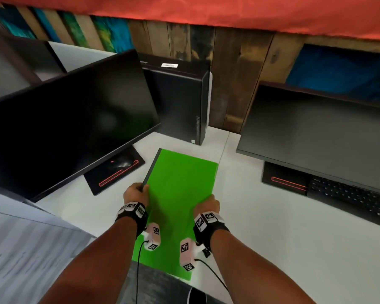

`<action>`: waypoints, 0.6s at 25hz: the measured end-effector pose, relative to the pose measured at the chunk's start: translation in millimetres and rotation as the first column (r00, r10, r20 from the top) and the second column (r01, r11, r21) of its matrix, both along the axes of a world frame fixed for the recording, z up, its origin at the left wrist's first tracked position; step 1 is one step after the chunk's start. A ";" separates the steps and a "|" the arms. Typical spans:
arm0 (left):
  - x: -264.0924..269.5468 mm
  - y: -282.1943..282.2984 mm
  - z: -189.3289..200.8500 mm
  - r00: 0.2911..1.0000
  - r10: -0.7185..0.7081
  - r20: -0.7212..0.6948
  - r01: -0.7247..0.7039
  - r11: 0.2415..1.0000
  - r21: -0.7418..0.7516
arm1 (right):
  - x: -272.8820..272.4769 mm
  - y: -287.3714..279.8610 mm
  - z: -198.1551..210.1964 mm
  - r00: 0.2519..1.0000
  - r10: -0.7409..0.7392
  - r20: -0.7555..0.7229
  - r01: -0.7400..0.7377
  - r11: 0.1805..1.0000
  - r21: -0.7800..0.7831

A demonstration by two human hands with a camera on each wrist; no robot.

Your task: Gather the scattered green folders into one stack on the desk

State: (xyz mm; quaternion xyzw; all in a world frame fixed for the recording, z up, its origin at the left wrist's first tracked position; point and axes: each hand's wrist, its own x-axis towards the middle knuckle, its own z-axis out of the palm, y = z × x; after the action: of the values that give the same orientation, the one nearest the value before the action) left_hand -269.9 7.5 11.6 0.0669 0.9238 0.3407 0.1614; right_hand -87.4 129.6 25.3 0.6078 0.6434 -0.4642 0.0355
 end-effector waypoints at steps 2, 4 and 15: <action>-11.7 4.3 -16.9 1.000 0.020 0.017 -0.020 1.000 -0.003 | -12.1 -0.7 -13.4 0.997 0.063 0.052 -0.062 0.998 -0.008; -14.9 6.3 -29.7 0.999 0.005 0.041 -0.005 1.000 -0.011 | -17.6 1.6 -19.6 0.986 0.116 0.123 -0.116 0.993 -0.005; -12.8 9.7 -28.9 0.998 -0.053 0.017 0.056 0.955 -0.290 | 0.0 9.0 -9.4 0.959 0.194 0.206 -0.192 0.981 -0.026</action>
State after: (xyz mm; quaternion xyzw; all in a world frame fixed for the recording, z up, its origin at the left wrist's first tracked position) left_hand -282.7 17.2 -17.3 0.0664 0.9608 0.1973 0.1829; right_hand -87.4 138.6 15.8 0.5872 0.6909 -0.3943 0.1495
